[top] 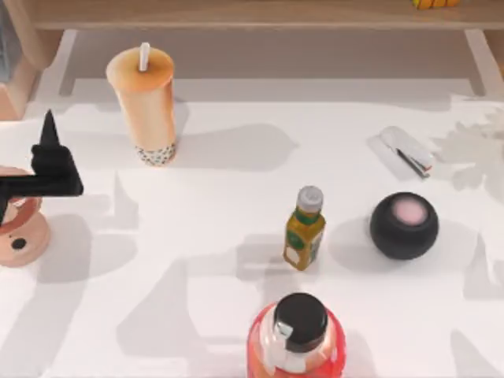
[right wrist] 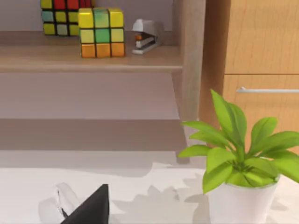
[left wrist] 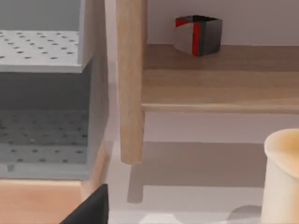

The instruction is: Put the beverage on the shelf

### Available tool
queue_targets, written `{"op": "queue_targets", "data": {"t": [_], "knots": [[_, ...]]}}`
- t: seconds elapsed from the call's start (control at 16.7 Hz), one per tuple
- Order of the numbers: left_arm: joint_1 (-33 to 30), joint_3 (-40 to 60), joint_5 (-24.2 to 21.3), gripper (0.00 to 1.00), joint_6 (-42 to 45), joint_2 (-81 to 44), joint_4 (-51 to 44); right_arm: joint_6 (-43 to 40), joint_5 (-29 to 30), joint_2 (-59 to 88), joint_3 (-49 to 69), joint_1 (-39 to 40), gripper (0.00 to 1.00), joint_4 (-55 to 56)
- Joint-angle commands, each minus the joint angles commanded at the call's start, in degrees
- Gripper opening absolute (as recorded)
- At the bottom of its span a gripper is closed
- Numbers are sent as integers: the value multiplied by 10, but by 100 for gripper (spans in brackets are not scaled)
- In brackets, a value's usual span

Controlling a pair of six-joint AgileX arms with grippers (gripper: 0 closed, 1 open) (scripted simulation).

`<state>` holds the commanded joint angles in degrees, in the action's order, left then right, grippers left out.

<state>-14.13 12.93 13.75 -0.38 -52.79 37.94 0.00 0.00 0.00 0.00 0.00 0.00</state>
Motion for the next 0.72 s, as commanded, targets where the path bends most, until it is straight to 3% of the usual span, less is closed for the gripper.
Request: {"op": "queue_targets", "data": {"t": [0.36,0.72], "knots": [[-77,93,94,100,-10,-358,236,0,0,0,0,0,100,0],[-145,140,129,100,-20,-558,384,0,0,0,0,0,100,0]]}}
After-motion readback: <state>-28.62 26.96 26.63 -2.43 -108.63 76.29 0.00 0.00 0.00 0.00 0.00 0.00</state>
